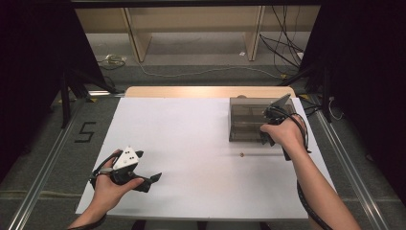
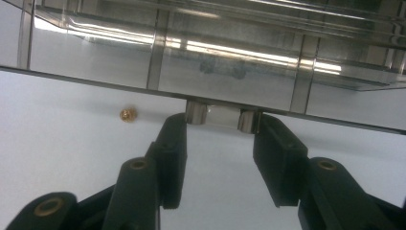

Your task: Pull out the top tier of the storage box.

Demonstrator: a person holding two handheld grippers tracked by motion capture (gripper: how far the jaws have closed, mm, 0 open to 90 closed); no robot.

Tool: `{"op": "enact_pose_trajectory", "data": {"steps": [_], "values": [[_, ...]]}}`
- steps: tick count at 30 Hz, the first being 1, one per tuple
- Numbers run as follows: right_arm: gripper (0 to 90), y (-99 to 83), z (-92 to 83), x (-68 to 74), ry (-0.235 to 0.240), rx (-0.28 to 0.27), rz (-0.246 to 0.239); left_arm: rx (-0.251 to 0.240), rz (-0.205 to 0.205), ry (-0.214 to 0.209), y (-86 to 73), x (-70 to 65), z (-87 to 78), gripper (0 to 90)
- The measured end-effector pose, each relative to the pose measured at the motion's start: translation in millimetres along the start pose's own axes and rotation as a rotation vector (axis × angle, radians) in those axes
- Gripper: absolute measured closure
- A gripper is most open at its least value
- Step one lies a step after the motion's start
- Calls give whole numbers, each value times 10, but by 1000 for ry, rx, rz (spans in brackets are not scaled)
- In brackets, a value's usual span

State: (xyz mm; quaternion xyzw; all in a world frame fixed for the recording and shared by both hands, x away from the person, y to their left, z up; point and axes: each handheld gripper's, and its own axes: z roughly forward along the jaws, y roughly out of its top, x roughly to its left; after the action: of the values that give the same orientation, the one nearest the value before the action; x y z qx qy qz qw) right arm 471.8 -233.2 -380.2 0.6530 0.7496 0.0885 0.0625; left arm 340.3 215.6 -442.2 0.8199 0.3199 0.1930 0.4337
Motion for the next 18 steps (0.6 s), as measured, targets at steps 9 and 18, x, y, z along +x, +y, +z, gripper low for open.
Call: {"op": "enact_pose_trajectory", "data": {"steps": [9, 18], "values": [[449, -61, -57, -25, -18, -9, -124, -2, -1, -2, -1, -1, 3, 0], [485, -115, -249, -208, -63, -79, -336, -2, -1, -2, 0, -5, 4, 0]]}}
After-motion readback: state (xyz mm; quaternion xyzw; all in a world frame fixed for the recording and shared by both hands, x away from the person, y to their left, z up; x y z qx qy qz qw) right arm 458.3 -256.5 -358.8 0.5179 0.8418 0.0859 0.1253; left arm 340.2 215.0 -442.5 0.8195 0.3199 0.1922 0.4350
